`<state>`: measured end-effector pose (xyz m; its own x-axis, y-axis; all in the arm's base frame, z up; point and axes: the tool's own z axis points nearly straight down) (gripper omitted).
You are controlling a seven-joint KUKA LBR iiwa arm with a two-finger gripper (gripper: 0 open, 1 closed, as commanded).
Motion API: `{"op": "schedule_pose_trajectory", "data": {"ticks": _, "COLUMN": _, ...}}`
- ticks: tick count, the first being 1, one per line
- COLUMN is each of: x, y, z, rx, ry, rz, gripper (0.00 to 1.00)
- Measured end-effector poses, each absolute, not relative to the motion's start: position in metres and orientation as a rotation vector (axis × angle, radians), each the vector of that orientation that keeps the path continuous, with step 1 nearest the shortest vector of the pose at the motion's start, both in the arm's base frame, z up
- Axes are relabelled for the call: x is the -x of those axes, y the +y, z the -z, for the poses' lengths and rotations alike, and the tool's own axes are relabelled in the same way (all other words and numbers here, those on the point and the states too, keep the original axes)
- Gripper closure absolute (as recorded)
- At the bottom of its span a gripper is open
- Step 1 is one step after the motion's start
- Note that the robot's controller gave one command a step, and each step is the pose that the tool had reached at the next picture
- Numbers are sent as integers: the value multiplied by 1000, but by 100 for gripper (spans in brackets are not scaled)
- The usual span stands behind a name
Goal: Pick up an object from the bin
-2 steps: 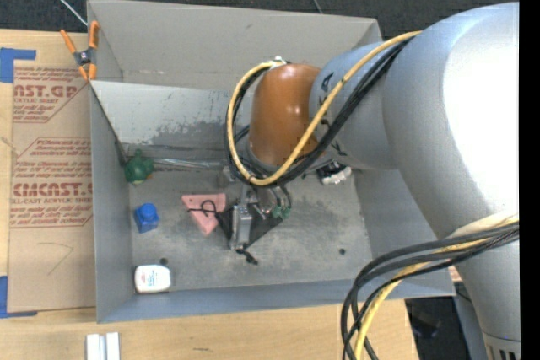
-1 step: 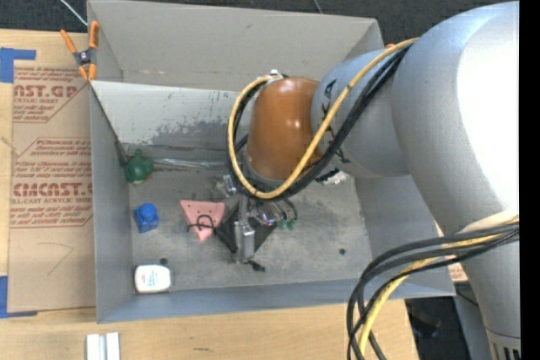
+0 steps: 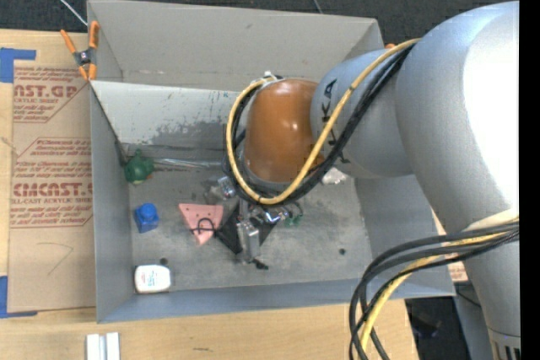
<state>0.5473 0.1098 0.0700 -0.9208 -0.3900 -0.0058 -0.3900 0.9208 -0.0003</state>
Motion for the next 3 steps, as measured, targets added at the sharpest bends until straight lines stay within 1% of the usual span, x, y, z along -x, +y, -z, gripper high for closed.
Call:
{"op": "schedule_pose_trajectory", "data": {"ticks": 1, "x": -565, "y": 126, "z": -71, "rx": 973, "ry": 2992, "rz": -21, "gripper": 100}}
{"op": "schedule_pose_trajectory", "data": {"ticks": 2, "x": -565, "y": 126, "z": -71, "rx": 973, "ry": 2992, "rz": -21, "gripper": 100}}
{"op": "schedule_pose_trajectory", "data": {"ticks": 3, "x": -558, "y": 102, "z": -70, "rx": 1286, "ry": 2866, "rz": -23, "gripper": 100}}
